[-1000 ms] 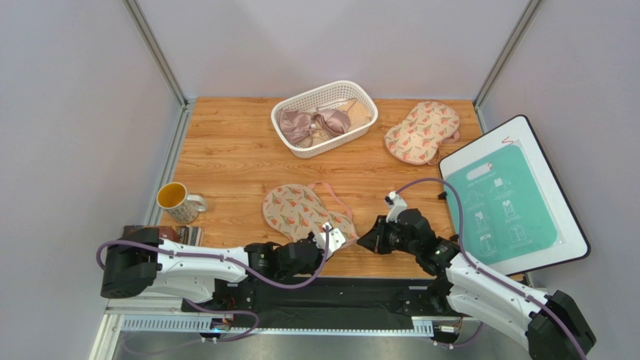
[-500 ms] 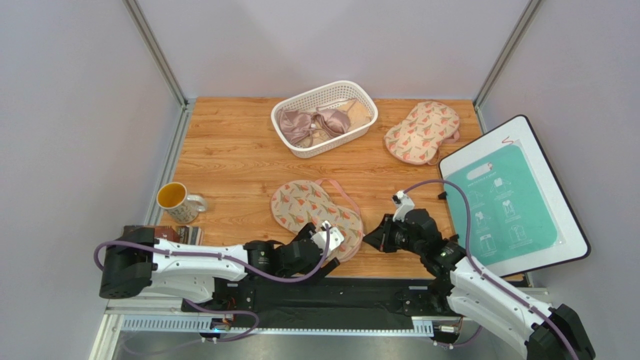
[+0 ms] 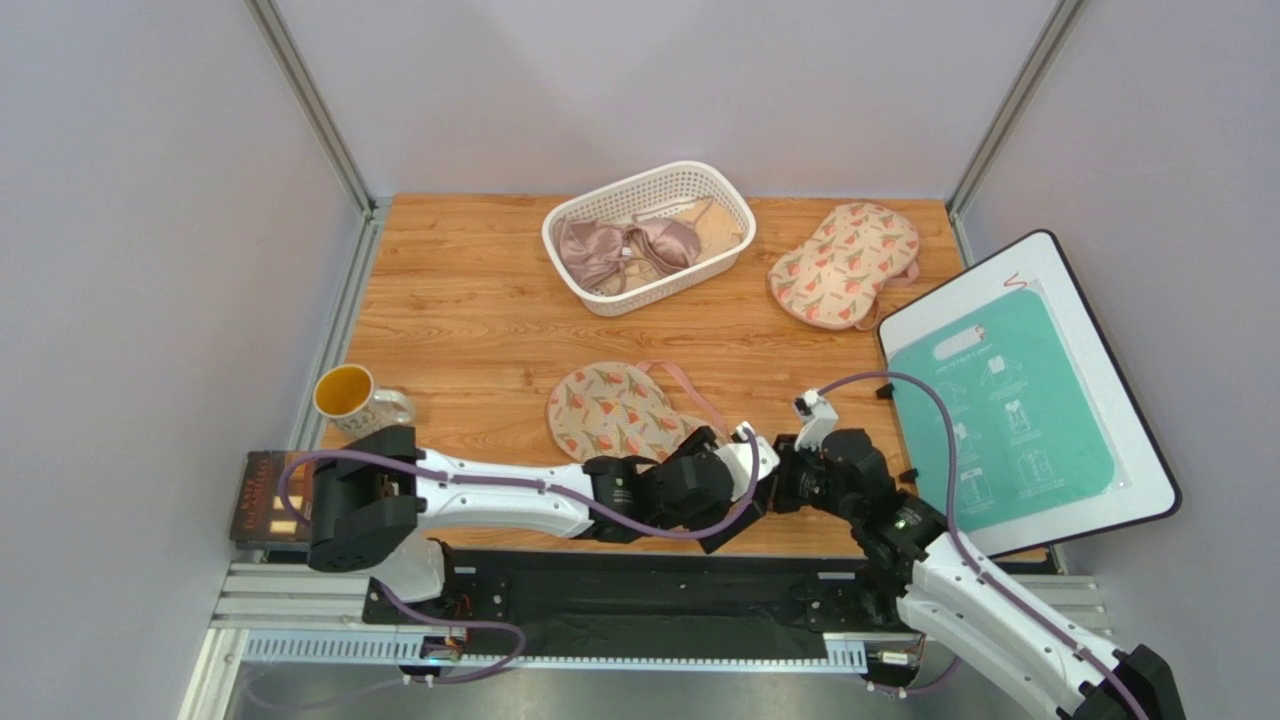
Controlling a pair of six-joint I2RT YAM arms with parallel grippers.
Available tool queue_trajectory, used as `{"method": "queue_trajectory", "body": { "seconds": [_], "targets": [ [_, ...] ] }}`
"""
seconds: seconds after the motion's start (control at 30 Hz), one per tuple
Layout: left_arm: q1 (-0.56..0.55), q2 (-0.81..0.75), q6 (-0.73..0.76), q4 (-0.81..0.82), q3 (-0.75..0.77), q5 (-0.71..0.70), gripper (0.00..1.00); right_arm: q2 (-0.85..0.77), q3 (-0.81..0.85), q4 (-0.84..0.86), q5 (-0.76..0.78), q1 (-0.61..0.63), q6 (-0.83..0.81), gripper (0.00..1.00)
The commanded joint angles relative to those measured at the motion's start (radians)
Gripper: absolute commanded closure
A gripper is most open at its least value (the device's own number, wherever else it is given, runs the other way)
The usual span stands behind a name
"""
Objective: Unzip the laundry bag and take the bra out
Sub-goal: Unzip the laundry bag at the center of the board.
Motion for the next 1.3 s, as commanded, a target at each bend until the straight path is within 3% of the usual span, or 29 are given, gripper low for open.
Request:
{"method": "queue_trajectory", "body": {
  "seconds": [0.0, 0.2, 0.27, 0.3, 0.33, 0.4, 0.43, 0.57, 1.27],
  "targets": [
    [-0.001, 0.049, -0.001, -0.031, 0.041, -0.038, 0.09, -0.034, -0.001, -0.029, -0.018, 0.0, 0.002, 1.0],
    [-0.001, 0.112, -0.029, -0.054, 0.059, -0.148, 0.1, -0.022, -0.006, -0.015, -0.024, 0.002, 0.001, 1.0],
    [-0.001, 0.121, -0.032, -0.05, 0.058, -0.173, 0.18, -0.018, -0.006, -0.01, -0.028, 0.002, 0.001, 1.0],
    [-0.001, 0.123, -0.029, -0.036, 0.05, -0.174, 0.24, -0.016, -0.006, -0.009, -0.03, 0.002, 0.001, 1.0],
    [-0.001, 0.124, -0.029, -0.028, 0.047, -0.171, 0.4, -0.014, -0.005, -0.009, -0.034, 0.002, -0.001, 1.0],
    [-0.001, 0.126, -0.029, -0.019, 0.039, -0.173, 0.55, -0.008, -0.003, -0.007, -0.039, 0.002, 0.001, 1.0],
    [-0.001, 0.126, -0.03, -0.018, 0.038, -0.18, 0.7, -0.005, -0.003, -0.006, -0.045, 0.0, -0.001, 1.0],
    [-0.001, 0.129, -0.027, -0.019, 0.023, -0.185, 1.0, 0.008, -0.001, 0.003, -0.048, 0.002, -0.002, 1.0],
    [-0.002, -0.172, 0.01, 0.162, -0.333, -0.11, 1.0, 0.185, 0.037, 0.052, 0.027, -0.02, -0.025, 1.0]
  ]
}}
